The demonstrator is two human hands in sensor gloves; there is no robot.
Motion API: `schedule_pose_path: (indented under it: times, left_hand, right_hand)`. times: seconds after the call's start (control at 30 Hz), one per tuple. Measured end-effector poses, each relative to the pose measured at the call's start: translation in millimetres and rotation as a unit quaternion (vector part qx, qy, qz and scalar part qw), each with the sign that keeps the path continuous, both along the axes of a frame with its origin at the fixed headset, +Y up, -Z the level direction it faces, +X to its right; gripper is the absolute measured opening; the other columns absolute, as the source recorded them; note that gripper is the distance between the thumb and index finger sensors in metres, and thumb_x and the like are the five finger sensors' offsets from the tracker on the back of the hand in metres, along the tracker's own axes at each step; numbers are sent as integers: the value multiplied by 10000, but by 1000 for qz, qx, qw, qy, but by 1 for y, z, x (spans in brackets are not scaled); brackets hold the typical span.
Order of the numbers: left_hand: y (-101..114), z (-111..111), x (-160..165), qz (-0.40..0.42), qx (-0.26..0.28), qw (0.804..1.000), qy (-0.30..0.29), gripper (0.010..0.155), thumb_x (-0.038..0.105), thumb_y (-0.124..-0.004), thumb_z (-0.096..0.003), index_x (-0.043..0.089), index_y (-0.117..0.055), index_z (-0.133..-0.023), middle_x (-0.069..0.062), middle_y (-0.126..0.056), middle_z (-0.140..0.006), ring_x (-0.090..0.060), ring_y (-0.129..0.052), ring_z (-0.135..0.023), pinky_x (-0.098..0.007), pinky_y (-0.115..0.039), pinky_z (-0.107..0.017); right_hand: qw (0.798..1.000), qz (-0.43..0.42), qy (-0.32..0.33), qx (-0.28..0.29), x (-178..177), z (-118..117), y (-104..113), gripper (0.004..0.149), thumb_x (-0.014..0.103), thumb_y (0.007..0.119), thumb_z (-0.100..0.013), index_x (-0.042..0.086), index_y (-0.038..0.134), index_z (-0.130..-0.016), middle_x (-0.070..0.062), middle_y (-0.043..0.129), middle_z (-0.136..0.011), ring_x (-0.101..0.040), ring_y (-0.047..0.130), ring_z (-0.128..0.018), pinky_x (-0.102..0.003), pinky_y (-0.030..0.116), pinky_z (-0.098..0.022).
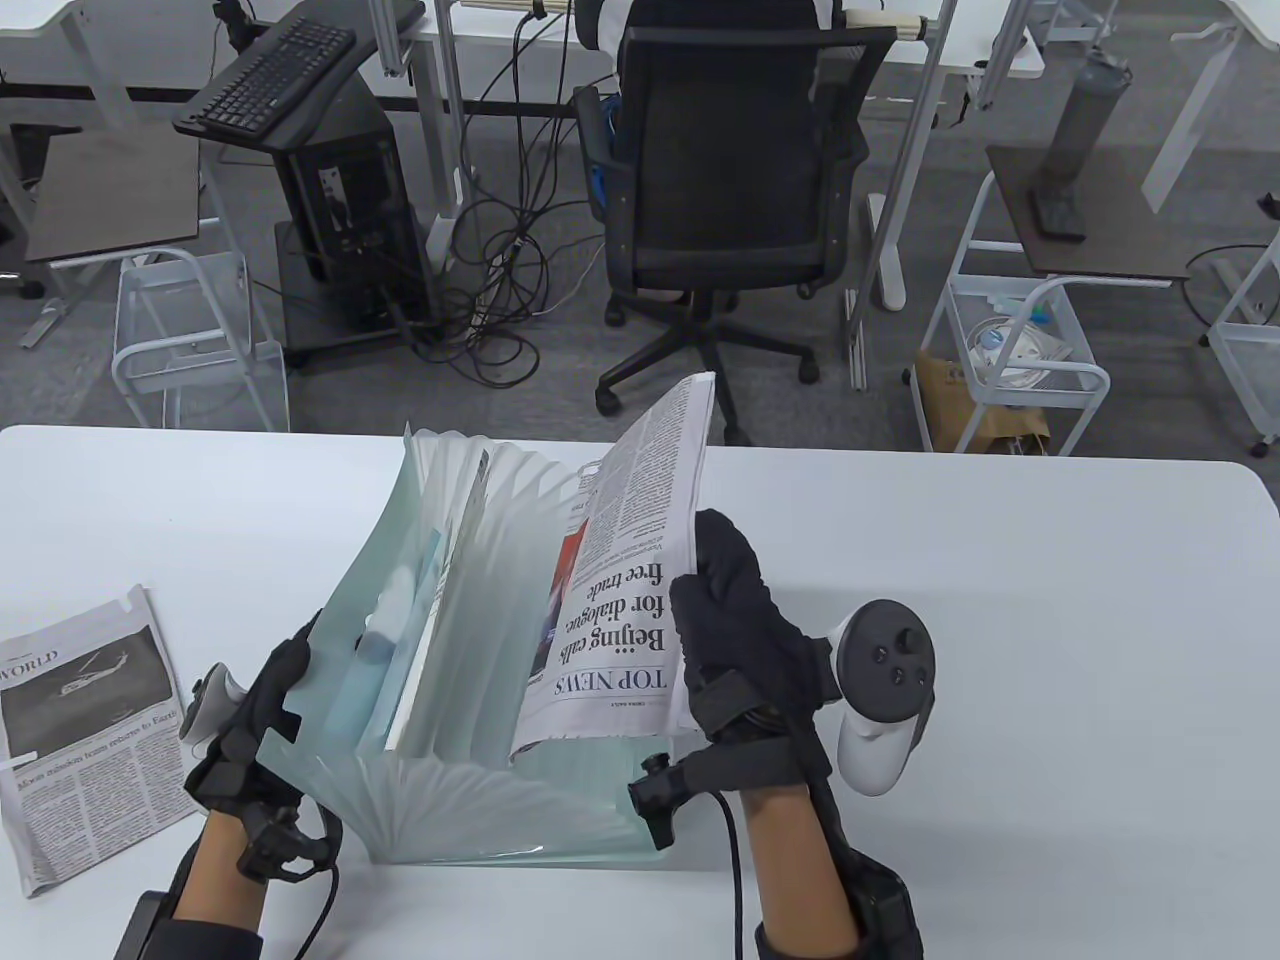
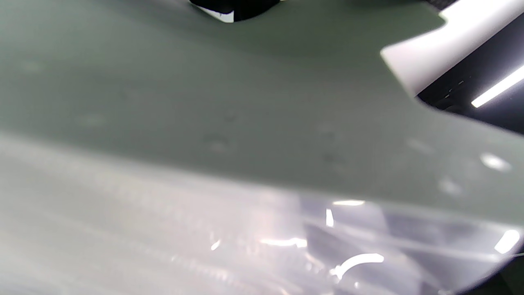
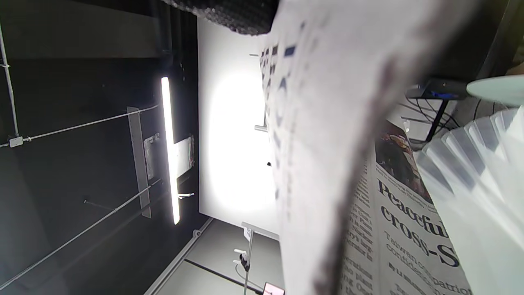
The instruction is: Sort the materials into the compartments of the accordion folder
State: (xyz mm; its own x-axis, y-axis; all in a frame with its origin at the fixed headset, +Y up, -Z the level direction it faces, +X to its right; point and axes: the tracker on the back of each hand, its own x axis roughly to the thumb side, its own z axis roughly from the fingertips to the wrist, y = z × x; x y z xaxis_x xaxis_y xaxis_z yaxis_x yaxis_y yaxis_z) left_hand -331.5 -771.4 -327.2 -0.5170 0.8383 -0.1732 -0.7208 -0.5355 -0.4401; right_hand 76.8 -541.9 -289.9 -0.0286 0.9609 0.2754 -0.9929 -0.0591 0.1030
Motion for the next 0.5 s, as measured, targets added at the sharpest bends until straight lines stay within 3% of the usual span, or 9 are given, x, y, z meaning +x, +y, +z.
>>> schedule_pose_path:
  times: [0.5]
  left_hand:
    - [1,0,1,6,-3,1000,-8,742,624,-591,-571,372,-201,-1150,-14,-518,-1173,-297,-307,-1144,-662,-174,-761]
  right_hand:
    - [997,33,57,-39,-49,-29,-10,525,99,597,-656,-48,360,-1101,-317,711,-909,-428,964,-609,-401,903,-465]
